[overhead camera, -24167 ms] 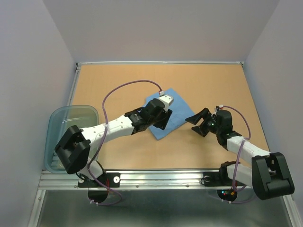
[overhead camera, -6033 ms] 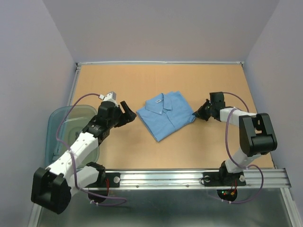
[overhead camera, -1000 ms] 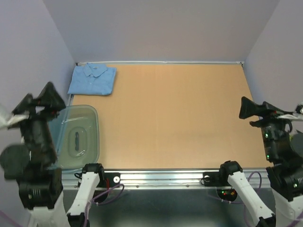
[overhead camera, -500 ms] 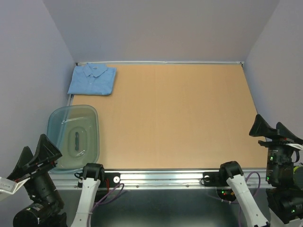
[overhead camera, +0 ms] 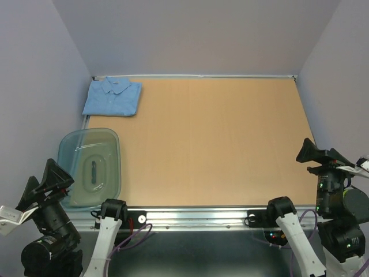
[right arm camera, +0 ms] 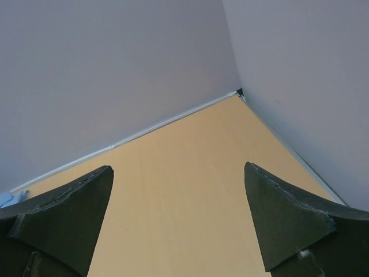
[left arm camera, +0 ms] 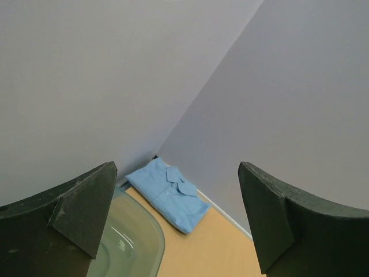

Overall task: Fold and stack the long sleeve shirts
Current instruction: Neatly place the folded shirt to the corner

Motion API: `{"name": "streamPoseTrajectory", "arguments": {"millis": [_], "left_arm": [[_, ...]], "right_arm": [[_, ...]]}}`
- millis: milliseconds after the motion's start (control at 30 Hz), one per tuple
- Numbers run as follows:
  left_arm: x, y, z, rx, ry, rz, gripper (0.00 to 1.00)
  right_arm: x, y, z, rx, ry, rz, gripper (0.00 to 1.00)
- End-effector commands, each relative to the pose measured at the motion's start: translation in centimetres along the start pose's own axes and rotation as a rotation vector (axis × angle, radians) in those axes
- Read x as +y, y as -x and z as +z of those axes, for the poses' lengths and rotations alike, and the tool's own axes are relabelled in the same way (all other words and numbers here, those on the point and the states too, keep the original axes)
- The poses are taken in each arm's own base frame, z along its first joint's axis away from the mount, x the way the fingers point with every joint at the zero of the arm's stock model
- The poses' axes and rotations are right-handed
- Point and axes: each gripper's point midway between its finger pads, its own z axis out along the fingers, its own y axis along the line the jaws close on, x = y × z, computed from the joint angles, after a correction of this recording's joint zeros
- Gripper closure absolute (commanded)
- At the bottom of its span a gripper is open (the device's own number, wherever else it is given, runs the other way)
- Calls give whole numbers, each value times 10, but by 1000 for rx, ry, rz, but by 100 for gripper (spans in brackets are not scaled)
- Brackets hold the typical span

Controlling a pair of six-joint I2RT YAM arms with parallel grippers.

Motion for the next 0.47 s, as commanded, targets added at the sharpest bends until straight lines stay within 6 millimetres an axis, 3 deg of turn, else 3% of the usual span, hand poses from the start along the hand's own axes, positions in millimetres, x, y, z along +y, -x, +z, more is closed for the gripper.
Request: {"name": "streamPoseTrajectory", "arguments": {"millis": [0,433], "left_arm": [[9,24,-4,-89,26,-59,1],[15,18,0,-70,58,-81,1]], "right_arm": [[3,6,8,-27,-6,-16,0],[6,2,11,-24,12,-34,0]]}}
